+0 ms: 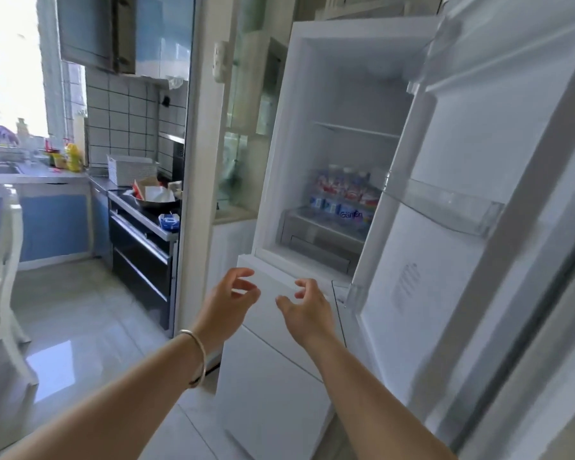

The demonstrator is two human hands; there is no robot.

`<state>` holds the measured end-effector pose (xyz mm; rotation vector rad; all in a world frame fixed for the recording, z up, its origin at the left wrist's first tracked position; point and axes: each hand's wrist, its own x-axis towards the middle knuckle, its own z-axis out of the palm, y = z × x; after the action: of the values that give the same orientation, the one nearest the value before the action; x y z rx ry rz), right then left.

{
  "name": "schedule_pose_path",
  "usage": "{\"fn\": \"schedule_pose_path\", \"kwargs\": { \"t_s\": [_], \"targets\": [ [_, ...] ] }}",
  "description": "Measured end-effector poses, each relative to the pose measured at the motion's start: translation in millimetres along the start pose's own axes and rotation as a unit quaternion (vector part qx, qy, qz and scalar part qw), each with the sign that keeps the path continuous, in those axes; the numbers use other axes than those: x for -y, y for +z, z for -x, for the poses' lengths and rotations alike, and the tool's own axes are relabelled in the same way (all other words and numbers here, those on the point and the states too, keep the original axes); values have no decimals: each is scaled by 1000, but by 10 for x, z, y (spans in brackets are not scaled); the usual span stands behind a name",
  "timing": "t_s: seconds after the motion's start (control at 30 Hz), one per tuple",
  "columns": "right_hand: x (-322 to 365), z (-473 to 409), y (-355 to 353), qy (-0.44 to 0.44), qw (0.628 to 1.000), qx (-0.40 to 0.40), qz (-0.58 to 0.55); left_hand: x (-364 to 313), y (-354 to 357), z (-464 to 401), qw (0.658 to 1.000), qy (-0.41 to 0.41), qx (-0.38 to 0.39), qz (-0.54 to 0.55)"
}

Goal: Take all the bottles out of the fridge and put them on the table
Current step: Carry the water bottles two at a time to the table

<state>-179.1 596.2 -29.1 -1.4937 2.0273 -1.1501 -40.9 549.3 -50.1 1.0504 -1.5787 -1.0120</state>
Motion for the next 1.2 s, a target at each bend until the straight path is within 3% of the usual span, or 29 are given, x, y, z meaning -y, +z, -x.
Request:
{"fn": "schedule_pose_path", "kwargs": {
  "t_s": [0.6,0.83,1.2],
  "targets": [
    [281,-2821,1090,76,991,-113,9,939,-173,-3351,991,28,117,64],
    [-72,-3690,1033,132,970,-203,-12,1221,358,-4312,982,20,170,81],
    [-835,-5369,578,149,960,-238,-8,1211,1527,-5732,978,21,174,113]
  ]
}}
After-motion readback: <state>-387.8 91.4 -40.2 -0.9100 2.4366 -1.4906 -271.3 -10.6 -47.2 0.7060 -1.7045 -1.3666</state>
